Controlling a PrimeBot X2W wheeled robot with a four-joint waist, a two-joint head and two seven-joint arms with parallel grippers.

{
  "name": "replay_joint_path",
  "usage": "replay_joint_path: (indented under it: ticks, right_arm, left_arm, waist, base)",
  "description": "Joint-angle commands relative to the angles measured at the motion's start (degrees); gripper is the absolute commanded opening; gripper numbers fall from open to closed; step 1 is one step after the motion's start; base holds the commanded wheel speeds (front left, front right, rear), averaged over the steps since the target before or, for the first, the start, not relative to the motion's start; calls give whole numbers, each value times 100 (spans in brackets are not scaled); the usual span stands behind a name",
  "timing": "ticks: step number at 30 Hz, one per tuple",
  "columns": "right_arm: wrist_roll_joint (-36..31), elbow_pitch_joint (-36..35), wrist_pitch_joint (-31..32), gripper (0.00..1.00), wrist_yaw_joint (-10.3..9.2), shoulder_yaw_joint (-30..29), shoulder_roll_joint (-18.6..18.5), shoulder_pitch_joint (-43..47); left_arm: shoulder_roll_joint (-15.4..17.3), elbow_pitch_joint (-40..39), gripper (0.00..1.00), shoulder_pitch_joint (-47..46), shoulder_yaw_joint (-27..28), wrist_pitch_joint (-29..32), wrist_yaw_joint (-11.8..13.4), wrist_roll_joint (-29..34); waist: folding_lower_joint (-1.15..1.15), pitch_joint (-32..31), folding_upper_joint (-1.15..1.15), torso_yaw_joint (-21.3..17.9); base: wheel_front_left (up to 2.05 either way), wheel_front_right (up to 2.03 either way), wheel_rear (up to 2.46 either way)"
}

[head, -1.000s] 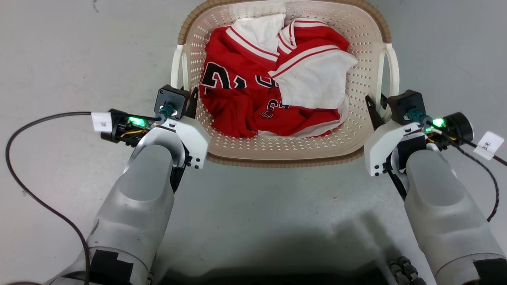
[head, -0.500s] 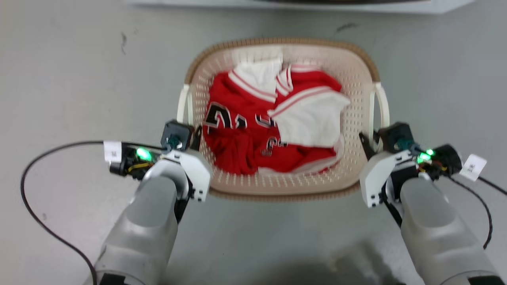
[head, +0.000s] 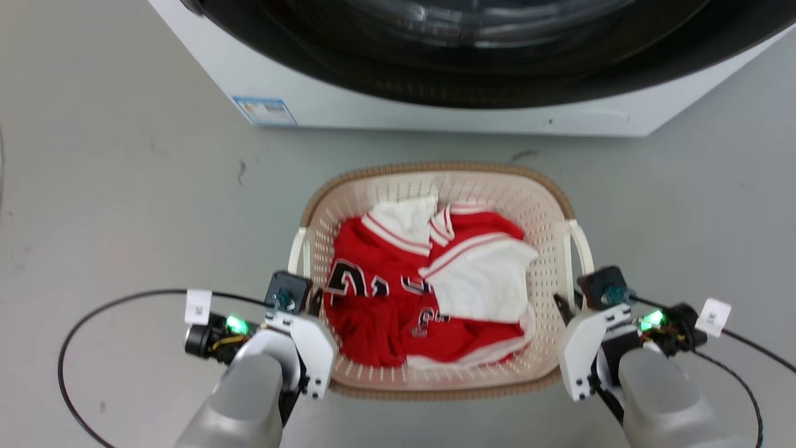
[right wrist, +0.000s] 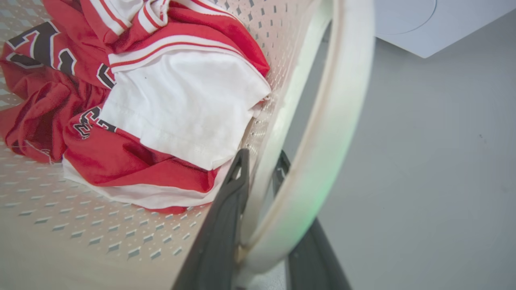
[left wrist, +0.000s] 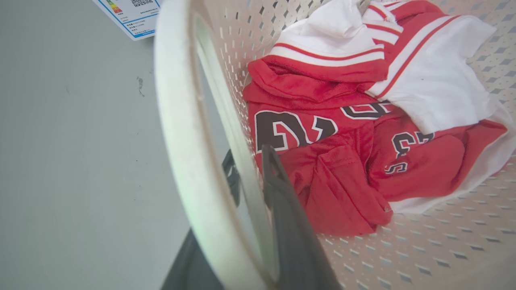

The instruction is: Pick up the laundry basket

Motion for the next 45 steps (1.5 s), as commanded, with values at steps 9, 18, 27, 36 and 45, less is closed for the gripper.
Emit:
replay_joint_path:
  ticks: [9, 18, 27, 36, 45]
  right_arm:
    - [188, 111, 294, 0, -12, 366, -199, 570]
    - [430, 127, 502, 0, -12, 630, -199, 1046]
    - [824, 138, 659, 0, -11, 1062, -196, 1612]
    - [1034, 142, 775, 0, -10, 1328, -193, 1906]
    - [1060, 144, 779, 0, -9, 1374, -230, 2064]
  left_arm:
    - [80, 305, 0, 535, -220, -5, -78, -58]
    - [42, 392, 0, 1014, -376, 149, -106, -225]
    - [28, 402, 0, 1490, -479, 291, -123, -420]
    - [23, 398, 0, 1773, -564, 354, -117, -587]
    - [25, 395, 0, 1883, -658, 333, -120, -698]
  waist:
    - [1, -1088, 0, 116]
    - [1, -1863, 0, 138]
    - [1, -2621, 0, 103]
    - [1, -2966, 0, 2]
    - [1, -3105, 0, -11]
  base:
    - [0, 0, 0]
    - [0, 0, 0]
    - [0, 0, 0]
    - [0, 0, 0]
    - [0, 0, 0]
